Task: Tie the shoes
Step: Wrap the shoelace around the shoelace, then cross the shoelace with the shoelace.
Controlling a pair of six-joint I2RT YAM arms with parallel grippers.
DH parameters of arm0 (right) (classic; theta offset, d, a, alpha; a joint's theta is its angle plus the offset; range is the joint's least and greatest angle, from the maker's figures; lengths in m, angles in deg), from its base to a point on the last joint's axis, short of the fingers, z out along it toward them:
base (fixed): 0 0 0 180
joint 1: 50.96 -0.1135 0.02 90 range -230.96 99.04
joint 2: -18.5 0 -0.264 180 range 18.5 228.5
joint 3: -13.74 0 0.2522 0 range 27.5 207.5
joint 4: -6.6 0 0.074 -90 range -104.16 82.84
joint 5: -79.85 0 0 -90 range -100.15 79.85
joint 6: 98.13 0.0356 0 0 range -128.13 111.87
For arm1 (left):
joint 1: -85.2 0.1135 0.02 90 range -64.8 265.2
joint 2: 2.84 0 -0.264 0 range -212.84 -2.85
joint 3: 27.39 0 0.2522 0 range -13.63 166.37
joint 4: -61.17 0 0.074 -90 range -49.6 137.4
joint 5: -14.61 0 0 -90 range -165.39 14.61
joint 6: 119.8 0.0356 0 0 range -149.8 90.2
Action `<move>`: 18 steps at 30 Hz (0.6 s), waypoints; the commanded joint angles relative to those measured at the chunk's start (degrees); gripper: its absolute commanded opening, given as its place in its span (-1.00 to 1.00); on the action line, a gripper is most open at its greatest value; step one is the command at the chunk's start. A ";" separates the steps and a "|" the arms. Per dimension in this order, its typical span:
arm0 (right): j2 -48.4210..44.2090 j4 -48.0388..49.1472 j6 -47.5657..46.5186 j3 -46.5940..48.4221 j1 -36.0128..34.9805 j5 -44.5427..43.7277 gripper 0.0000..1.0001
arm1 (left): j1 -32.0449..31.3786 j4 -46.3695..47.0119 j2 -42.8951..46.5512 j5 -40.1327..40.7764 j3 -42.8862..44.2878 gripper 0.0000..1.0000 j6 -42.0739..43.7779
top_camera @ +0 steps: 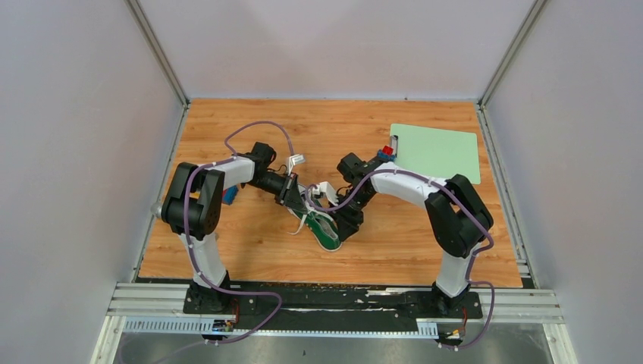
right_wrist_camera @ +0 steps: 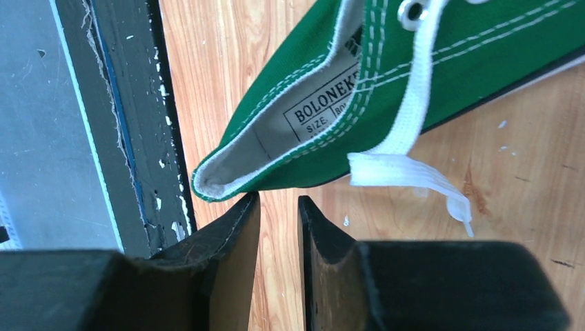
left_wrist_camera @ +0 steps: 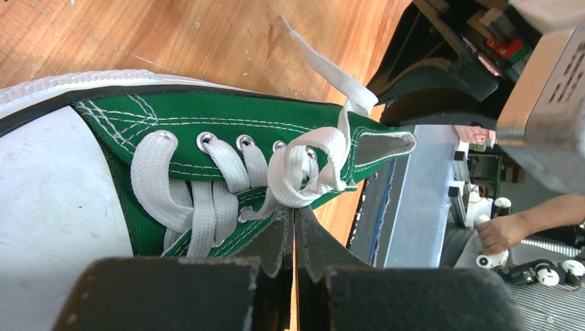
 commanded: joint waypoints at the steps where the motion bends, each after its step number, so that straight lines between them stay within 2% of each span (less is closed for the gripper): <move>1: -1.67 4.26 2.88 -1.06 0.46 2.57 -0.46 | -0.15 -0.88 0.44 0.86 1.25 -1.00 3.51; 9: 3.87 5.97 9.07 6.28 -2.91 3.65 -0.53 | -0.16 -1.26 0.35 0.58 1.53 -1.00 3.98; 13: 0.14 1.67 4.65 4.98 -1.16 1.09 -0.50 | -0.16 -1.90 0.41 0.46 1.76 -1.00 4.63; 18: -5.49 -7.41 -3.31 6.33 4.26 3.51 -0.45 | -0.16 -3.38 0.47 0.60 2.79 -1.00 6.50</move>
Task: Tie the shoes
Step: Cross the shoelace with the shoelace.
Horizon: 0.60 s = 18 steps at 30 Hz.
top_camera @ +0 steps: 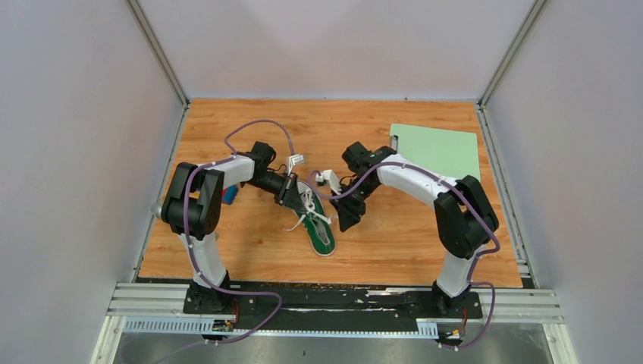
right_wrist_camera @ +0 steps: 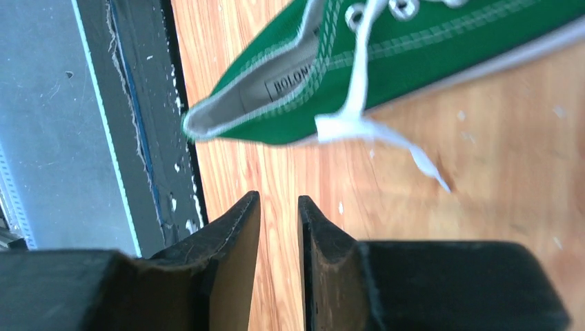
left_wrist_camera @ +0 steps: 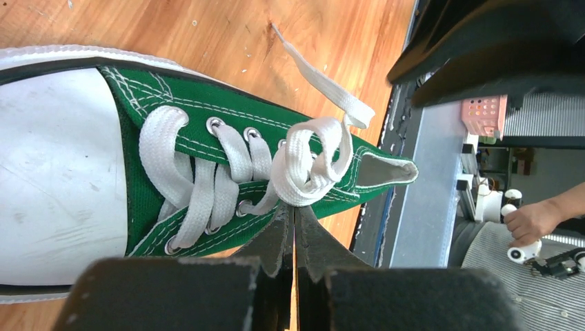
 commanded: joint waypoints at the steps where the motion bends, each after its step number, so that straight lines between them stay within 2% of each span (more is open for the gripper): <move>1: -6.44 -7.43 -7.57 3.58 4.60 3.22 -0.44 | -0.16 -1.57 0.51 0.19 2.42 -1.00 3.81; 4: -2.59 -6.57 -5.90 9.05 5.51 6.25 -0.43 | -0.16 -2.38 0.21 0.07 2.69 -1.00 5.10; 10: 10.33 0.09 5.45 19.39 6.37 11.79 -0.45 | -0.16 -3.93 -0.05 -1.27 2.96 -1.00 7.36; 18: 16.17 2.18 7.77 22.28 6.42 13.81 -0.45 | -0.16 -2.20 0.61 -2.93 1.57 -1.00 7.17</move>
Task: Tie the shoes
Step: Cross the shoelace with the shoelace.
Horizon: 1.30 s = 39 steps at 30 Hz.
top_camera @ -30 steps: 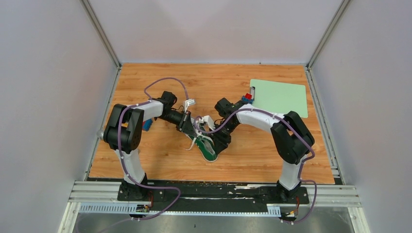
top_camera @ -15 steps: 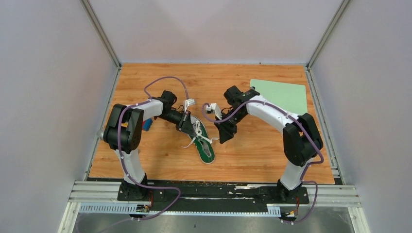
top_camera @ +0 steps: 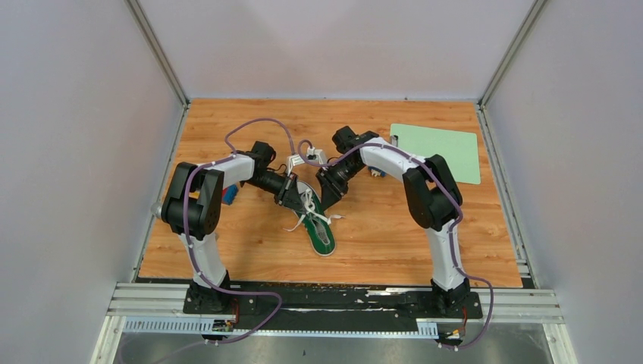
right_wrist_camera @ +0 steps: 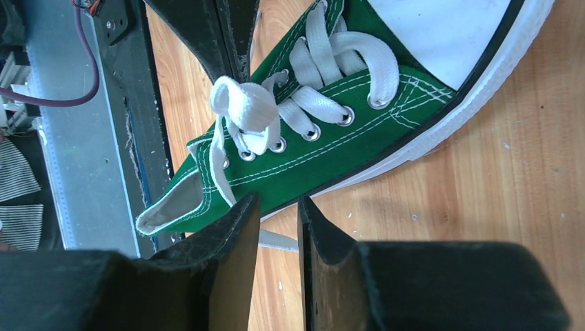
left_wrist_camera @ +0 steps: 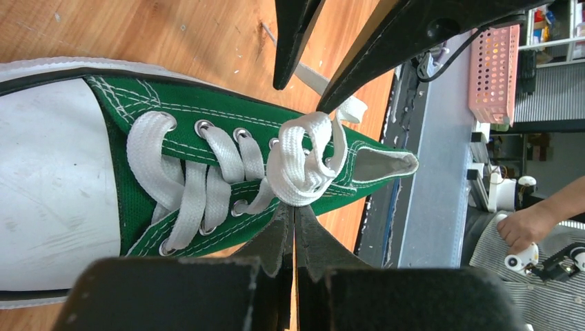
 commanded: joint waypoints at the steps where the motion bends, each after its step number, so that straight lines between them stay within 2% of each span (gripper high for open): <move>1: 0.25 2.57 3.20 3.14 0.09 4.94 -0.45 | -0.16 1.01 0.74 -2.98 0.23 -1.00 1.60; 7: 1.28 3.93 6.11 3.42 0.16 10.14 -0.42 | -0.16 0.97 0.60 -4.15 0.03 -1.00 1.76; 26: 4.50 11.11 8.68 2.21 -0.04 17.75 -0.29 | 0.01 1.46 -1.75 -3.59 1.01 -1.00 -0.39; 39: 6.10 11.79 7.69 1.29 -0.35 17.39 -0.21 | 0.43 1.62 -1.78 -3.28 0.91 -1.00 -0.89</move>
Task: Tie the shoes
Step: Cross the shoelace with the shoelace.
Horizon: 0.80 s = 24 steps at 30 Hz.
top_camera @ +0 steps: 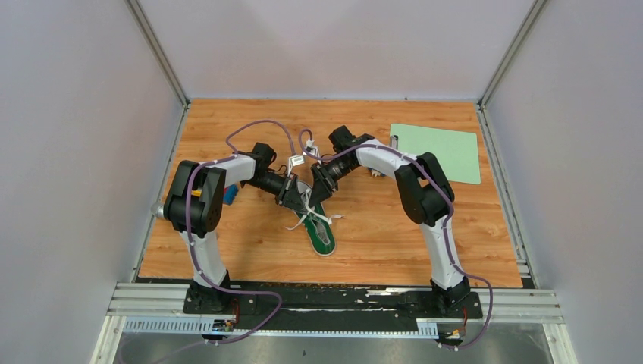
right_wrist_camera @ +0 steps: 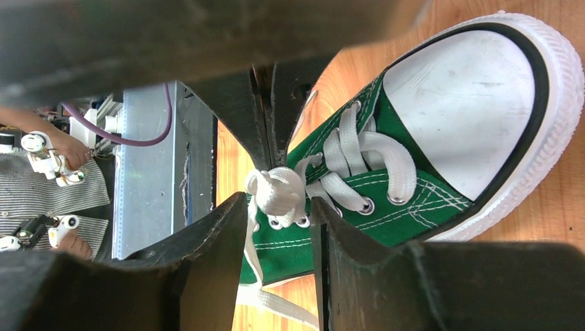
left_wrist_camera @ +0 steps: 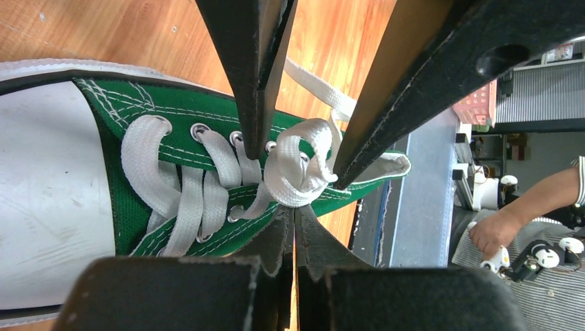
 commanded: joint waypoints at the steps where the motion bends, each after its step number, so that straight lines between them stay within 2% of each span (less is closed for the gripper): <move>1: 0.47 1.53 -1.10 -0.78 -0.36 2.46 -0.21 | 0.47 1.19 -0.24 -0.60 0.79 -1.00 -0.61; 9: -0.79 1.38 -2.58 -2.82 -0.58 3.81 -0.27 | 1.24 2.85 -0.18 0.10 0.22 -1.00 -2.32; 14: -1.22 1.35 -2.93 -3.36 -0.84 4.32 -0.41 | 1.32 3.20 -0.45 0.05 0.21 -1.00 -2.84; 24: -2.95 1.12 -4.32 -3.66 -1.83 4.38 -0.47 | 1.33 3.97 -0.45 -0.02 0.15 -1.00 -3.95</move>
